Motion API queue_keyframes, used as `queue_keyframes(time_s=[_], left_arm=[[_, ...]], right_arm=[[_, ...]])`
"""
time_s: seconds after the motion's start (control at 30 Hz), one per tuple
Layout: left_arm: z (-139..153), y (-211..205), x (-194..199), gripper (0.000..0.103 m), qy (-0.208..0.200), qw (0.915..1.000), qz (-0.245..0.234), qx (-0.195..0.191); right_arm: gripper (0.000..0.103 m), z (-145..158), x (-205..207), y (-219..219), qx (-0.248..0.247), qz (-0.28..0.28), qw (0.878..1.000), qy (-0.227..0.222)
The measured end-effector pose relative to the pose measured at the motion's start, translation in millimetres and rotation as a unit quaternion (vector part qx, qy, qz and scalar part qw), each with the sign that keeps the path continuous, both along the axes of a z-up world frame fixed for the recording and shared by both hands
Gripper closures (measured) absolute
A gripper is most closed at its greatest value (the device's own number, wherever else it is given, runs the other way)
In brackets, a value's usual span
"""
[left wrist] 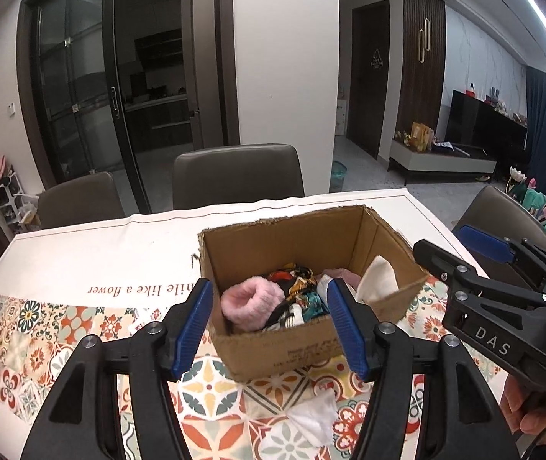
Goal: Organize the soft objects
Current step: 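Move both tools back toward the white tissue and brown hair tie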
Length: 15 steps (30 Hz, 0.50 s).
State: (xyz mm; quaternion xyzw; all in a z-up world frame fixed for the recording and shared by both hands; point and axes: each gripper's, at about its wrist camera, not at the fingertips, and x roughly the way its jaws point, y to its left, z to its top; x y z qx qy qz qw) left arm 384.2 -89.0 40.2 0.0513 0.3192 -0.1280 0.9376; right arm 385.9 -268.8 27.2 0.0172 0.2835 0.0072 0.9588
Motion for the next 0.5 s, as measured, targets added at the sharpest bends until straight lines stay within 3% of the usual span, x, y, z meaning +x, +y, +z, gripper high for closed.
queue_keyframes(time_s=[0.5], left_arm=[[-24, 4, -54, 0.042, 0.013, 0.9999, -0.001, 0.0]], right_arm=[[0.042, -16, -52, 2, -0.014, -0.015, 1.0, -0.001]])
